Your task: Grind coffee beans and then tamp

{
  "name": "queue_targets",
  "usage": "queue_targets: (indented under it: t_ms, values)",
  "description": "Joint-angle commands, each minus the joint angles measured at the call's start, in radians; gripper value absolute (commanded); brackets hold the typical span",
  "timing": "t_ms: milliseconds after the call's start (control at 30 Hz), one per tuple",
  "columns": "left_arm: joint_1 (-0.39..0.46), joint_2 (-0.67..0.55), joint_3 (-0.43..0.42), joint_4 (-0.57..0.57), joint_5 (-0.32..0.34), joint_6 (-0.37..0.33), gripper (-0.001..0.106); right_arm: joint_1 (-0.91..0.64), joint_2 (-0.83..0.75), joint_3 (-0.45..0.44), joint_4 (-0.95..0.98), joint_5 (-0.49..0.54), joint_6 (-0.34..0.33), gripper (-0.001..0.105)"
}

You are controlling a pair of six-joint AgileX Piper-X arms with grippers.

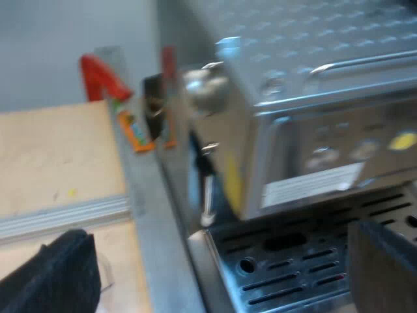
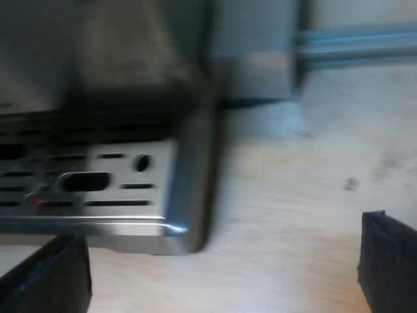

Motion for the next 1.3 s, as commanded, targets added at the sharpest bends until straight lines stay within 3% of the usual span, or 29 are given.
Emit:
queue_targets:
  t_ms: [33, 167, 267, 400, 700, 1000, 1300]
  values:
    - [0.047, -0.003, -0.008, -0.006, 0.005, -0.010, 0.079, -0.085, -0.015, -0.009, 0.052, -0.045, -0.054, 0.084]
    - [0.049, -0.009, -0.008, 0.001, 0.005, -0.010, 0.079, -0.175, -0.033, -0.009, 0.105, -0.051, -0.130, 0.084]
    - [0.049, -0.025, -0.008, 0.028, 0.005, -0.008, 0.079, -0.175, -0.074, -0.009, 0.106, -0.028, -0.137, 0.084]
    - [0.049, -0.076, -0.008, 0.052, -0.006, 0.011, 0.079, -0.147, -0.144, -0.009, 0.114, -0.010, -0.202, 0.084]
    - [0.049, -0.238, -0.008, 0.054, -0.009, 0.028, 0.079, -0.135, -0.326, -0.009, 0.156, -0.005, -0.196, 0.084]
    - [0.049, -0.361, -0.008, 0.171, -0.009, 0.036, 0.079, -0.135, -0.488, -0.009, 0.224, -0.005, -0.196, 0.084]
    - [-0.021, -0.485, -0.008, 0.219, -0.033, 0.075, 0.079, -0.135, -0.657, -0.009, 0.278, -0.005, -0.156, 0.084]
